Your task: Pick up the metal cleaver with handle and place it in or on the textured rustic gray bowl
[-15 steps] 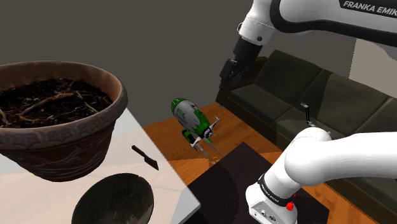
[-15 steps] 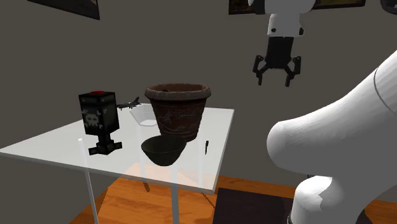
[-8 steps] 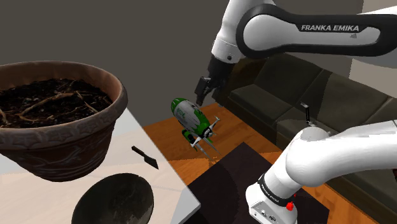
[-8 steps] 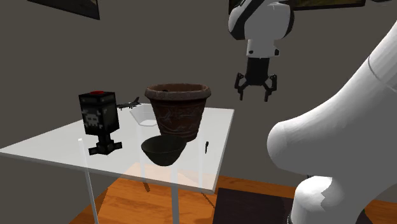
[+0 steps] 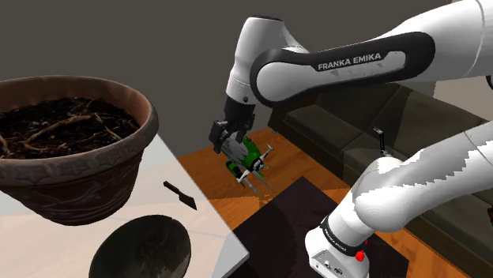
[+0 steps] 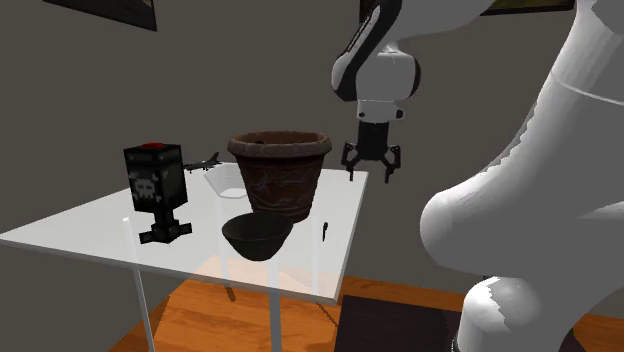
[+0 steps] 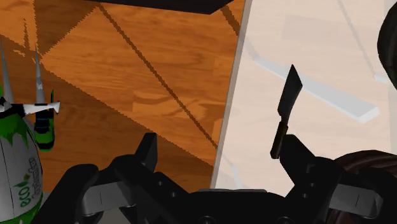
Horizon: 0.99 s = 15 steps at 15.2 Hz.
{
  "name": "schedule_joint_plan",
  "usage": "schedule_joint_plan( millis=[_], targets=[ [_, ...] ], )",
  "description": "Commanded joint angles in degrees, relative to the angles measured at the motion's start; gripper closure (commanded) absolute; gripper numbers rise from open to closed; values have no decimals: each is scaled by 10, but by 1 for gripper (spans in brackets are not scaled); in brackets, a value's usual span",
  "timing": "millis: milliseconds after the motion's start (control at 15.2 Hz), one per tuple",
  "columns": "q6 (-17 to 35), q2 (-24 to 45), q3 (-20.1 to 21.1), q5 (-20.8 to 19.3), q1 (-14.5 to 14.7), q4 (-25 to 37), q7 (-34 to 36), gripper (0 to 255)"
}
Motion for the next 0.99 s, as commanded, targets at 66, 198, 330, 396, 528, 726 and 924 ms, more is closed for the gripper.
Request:
schedule_joint_plan(
  millis=[66, 198, 330, 396, 528, 726, 924],
  targets=[
    [48, 60, 29, -8, 1, 9, 28, 0],
    [77, 104, 47, -21, 1, 21, 50, 0],
    [103, 150, 63, -40, 0, 37, 75, 0],
    [115, 174, 70, -52, 1, 45, 89, 0],
    [138, 222, 81, -81, 3, 65, 119, 0],
    [164, 297, 89, -132, 14, 99, 168, 0],
    [181, 339, 84, -162, 27, 117, 195, 0]
  ],
)
